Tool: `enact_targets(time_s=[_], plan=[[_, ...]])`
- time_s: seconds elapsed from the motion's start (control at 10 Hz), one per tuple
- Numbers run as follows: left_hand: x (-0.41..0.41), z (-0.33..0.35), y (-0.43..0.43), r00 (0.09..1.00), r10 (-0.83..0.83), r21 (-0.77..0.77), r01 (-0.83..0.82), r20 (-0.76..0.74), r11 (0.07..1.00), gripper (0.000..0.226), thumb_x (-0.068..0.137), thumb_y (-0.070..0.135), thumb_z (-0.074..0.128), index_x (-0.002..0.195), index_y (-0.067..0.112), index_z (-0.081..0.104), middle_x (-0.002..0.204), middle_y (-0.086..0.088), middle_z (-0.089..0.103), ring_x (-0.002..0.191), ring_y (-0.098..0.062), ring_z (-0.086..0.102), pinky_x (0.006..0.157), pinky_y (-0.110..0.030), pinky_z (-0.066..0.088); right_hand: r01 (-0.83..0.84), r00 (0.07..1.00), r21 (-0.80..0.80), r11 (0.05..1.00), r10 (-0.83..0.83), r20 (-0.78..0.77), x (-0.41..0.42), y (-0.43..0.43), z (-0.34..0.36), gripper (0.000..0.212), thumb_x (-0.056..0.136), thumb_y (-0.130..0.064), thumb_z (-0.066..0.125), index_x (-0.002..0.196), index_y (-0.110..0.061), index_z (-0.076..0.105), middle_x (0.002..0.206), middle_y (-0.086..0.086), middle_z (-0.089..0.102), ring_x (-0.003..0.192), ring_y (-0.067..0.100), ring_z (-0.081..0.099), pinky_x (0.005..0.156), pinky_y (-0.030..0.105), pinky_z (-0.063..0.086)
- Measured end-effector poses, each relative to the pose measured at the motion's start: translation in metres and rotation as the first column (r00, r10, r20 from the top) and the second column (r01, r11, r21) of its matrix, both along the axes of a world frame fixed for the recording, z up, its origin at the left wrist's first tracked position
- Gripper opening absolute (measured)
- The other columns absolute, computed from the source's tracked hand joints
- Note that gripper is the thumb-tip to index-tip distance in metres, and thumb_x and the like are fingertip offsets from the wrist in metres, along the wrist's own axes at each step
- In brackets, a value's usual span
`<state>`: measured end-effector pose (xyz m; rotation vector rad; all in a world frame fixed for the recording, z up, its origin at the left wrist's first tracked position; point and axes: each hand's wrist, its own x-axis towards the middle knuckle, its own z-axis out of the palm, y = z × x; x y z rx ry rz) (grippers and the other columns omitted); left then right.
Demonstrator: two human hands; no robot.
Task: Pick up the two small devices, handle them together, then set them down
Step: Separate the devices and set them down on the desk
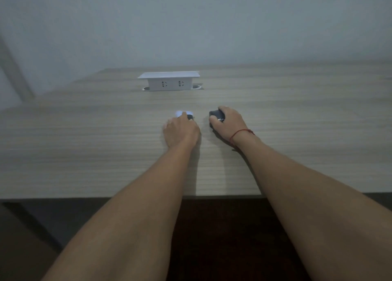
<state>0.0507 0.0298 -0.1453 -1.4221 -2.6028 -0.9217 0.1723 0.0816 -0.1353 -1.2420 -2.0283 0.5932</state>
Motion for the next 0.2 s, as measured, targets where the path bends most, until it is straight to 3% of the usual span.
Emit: enact_targets(time_s=[0.1, 0.2], plan=[[-0.0019, -0.003, 0.0019, 1.0, 0.002, -0.01, -0.002, 0.027, 1.0, 0.047, 0.094, 0.037, 0.037, 0.139, 0.022, 0.042, 0.129, -0.013, 0.056, 0.121, -0.031, 0.049, 0.104, -0.041, 0.036, -0.012, 1.0, -0.004, 1.0, 0.012, -0.003, 0.0009, 0.0001, -0.0016, 0.04, 0.09, -0.029, 0.054, 0.119, -0.002, 0.053, 0.122, 0.016, 0.054, 0.112, 0.029, 0.05, 0.082, 0.022, 0.03], [0.003, -0.0033, -0.007, 0.999, -0.012, 0.004, 0.012, 0.045, 1.0, 0.071, 0.091, 0.05, 0.041, 0.151, 0.026, 0.013, 0.142, -0.015, 0.044, 0.132, -0.03, 0.04, 0.111, -0.041, 0.03, 0.002, 0.999, -0.048, 0.999, -0.004, -0.037, 0.0073, -0.0084, -0.0039, 0.053, 0.087, -0.04, 0.056, 0.128, -0.009, 0.045, 0.132, 0.011, 0.05, 0.117, 0.027, 0.05, 0.094, 0.031, 0.037]])
